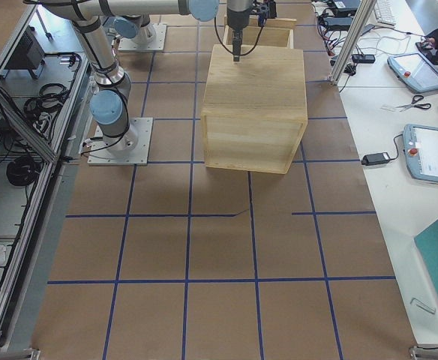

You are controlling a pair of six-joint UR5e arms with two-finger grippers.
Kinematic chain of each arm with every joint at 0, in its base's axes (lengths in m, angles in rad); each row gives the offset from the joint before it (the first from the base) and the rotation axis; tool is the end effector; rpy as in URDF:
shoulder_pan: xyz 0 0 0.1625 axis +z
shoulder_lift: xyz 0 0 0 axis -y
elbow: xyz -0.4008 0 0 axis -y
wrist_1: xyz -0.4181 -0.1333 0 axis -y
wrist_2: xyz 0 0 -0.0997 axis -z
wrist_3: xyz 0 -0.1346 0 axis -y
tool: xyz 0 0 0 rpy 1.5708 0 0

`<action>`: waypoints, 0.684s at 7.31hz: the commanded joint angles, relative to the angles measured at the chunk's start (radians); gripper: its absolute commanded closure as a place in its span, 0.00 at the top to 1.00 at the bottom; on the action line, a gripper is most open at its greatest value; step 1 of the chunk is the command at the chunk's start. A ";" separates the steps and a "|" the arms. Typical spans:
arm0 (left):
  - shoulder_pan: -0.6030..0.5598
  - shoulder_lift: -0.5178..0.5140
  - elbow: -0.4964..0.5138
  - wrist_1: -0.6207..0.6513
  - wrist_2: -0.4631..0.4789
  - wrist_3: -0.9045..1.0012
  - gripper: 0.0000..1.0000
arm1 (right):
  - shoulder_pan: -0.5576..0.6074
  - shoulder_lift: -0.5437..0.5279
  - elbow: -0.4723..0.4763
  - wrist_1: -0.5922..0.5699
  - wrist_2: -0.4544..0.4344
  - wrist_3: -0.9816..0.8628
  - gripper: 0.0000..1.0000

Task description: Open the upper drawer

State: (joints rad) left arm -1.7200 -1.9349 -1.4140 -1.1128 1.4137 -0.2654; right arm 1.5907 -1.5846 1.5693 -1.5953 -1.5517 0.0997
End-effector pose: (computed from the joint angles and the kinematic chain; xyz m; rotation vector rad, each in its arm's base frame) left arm -0.2539 -0.6509 0.3469 0.1407 -2.9175 0.3128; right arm 0.1461 -0.5147 0.4392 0.1238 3.1171 -0.0602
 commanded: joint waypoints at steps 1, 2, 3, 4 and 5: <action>0.003 0.036 0.048 -0.110 0.001 0.006 1.00 | 0.000 0.000 -0.002 0.000 -0.001 0.000 1.00; 0.008 0.043 0.097 -0.180 0.007 0.035 1.00 | 0.000 0.000 0.000 0.000 -0.001 0.000 1.00; 0.014 0.050 0.122 -0.211 0.028 0.126 1.00 | 0.000 0.000 0.000 0.000 -0.001 0.000 1.00; 0.063 0.063 0.124 -0.243 0.081 0.193 1.00 | 0.000 0.000 0.000 0.000 0.001 0.000 1.00; 0.132 0.086 0.127 -0.286 0.083 0.239 1.00 | 0.000 0.000 0.000 0.000 0.001 0.000 1.00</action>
State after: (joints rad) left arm -1.6597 -1.8728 -1.2964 -1.3452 1.4737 -0.0994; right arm 1.5907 -1.5846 1.5691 -1.5953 -1.5515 0.0997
